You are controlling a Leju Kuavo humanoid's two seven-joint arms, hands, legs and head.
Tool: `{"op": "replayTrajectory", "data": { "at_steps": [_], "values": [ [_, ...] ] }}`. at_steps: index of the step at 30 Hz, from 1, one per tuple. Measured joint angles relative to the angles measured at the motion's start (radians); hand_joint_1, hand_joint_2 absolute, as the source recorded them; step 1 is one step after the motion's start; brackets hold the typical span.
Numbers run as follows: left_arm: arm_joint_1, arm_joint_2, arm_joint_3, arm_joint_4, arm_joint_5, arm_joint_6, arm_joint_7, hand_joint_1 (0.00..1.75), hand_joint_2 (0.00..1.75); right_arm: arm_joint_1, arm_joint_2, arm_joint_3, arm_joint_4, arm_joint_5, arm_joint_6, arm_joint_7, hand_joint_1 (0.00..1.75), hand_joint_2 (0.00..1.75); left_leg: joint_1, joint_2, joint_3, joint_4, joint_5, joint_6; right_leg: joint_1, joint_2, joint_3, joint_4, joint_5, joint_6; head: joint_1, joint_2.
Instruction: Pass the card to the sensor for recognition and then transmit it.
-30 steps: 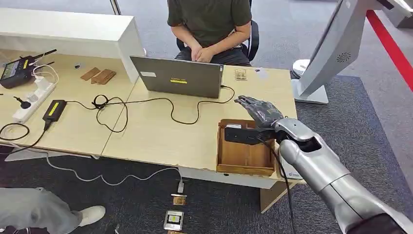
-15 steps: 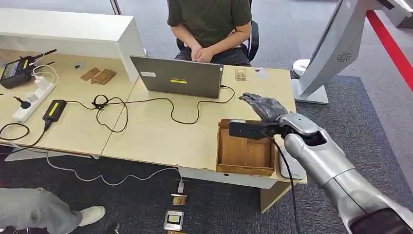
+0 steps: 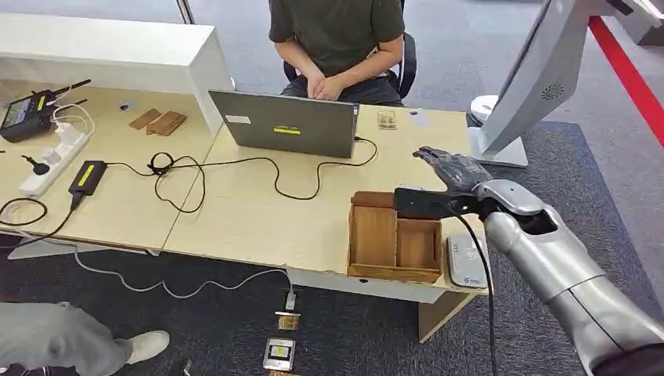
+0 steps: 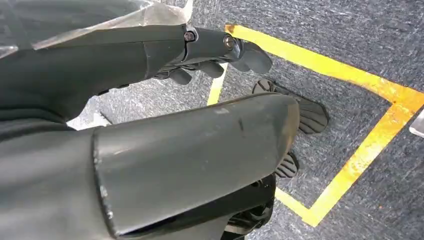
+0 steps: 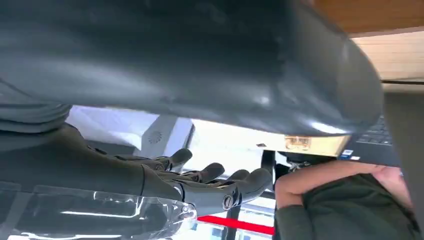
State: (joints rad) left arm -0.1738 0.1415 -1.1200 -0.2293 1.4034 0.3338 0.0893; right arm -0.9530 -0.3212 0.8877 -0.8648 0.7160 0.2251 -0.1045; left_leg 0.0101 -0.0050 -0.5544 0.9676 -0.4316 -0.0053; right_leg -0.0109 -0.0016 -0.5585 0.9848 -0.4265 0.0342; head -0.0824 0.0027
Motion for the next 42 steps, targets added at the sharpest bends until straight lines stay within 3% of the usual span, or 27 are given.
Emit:
{"op": "replayTrajectory", "data": {
  "at_steps": [5,9,12,17,32,33,38,40,42],
  "values": [
    [0.000,0.000,0.000,0.000,0.008,0.001,0.003,0.00,0.00,0.017,-0.030,-0.011,-0.052,-0.064,0.050,0.009,0.00,0.00,0.000,0.000,0.000,0.000,0.000,0.000,0.000,0.000,0.000,0.000,0.000,0.000,0.000,0.000],
    [0.000,0.000,0.000,0.000,0.015,0.004,-0.003,0.00,0.00,0.046,-0.063,-0.019,-0.156,-0.171,0.108,0.075,0.00,0.00,0.000,0.000,0.000,0.000,0.000,0.000,0.000,0.000,0.000,0.000,0.000,0.000,0.000,0.000],
    [0.001,0.001,0.000,0.000,0.020,0.009,-0.007,0.00,0.00,0.080,-0.101,-0.024,-0.246,-0.221,0.117,0.124,0.00,0.00,0.000,0.000,0.000,0.000,0.000,0.000,0.000,0.000,0.000,0.000,0.000,0.000,0.000,0.000],
    [0.001,0.003,0.000,0.000,0.021,0.018,-0.004,0.00,0.00,0.140,-0.154,-0.029,-0.378,-0.253,0.111,0.151,0.00,0.00,0.000,0.000,0.000,0.000,0.000,0.000,0.000,0.000,0.000,0.000,0.000,0.000,0.000,0.000],
    [0.001,0.004,0.000,0.000,0.021,0.018,-0.003,0.00,0.00,0.150,-0.162,-0.033,-0.406,-0.257,0.110,0.157,0.00,0.00,0.000,0.000,0.000,0.000,0.000,0.000,0.000,0.000,0.000,0.000,0.000,0.000,0.000,0.000],
    [0.001,0.004,0.000,0.000,0.021,0.018,-0.006,0.00,0.00,0.166,-0.177,-0.037,-0.453,-0.264,0.107,0.159,0.00,1.75,0.000,0.000,0.000,0.000,0.000,0.000,0.000,0.000,0.000,0.000,0.000,0.000,0.000,0.000],
    [0.000,0.004,0.000,0.000,0.024,0.027,-0.034,0.00,0.00,0.212,-0.196,-0.032,-0.579,-0.220,0.042,0.137,0.00,1.75,0.000,0.000,0.000,0.000,0.000,0.000,0.000,0.000,0.000,0.000,0.000,0.000,0.000,0.000],
    [-0.002,0.002,0.000,0.000,0.027,0.025,-0.063,0.00,0.00,0.206,-0.134,0.005,-0.549,-0.138,-0.046,0.080,0.00,1.75,0.000,0.000,0.000,0.000,0.000,0.000,0.000,0.000,0.000,0.000,0.000,0.000,-0.001,0.000],
    [-0.002,0.002,0.000,0.000,0.029,0.017,-0.067,0.00,0.00,0.201,-0.115,0.011,-0.530,-0.142,-0.039,0.075,0.00,1.75,0.000,0.000,0.000,0.000,0.000,0.000,0.000,0.000,0.000,0.000,0.000,0.000,0.000,0.000]
  ]
}}
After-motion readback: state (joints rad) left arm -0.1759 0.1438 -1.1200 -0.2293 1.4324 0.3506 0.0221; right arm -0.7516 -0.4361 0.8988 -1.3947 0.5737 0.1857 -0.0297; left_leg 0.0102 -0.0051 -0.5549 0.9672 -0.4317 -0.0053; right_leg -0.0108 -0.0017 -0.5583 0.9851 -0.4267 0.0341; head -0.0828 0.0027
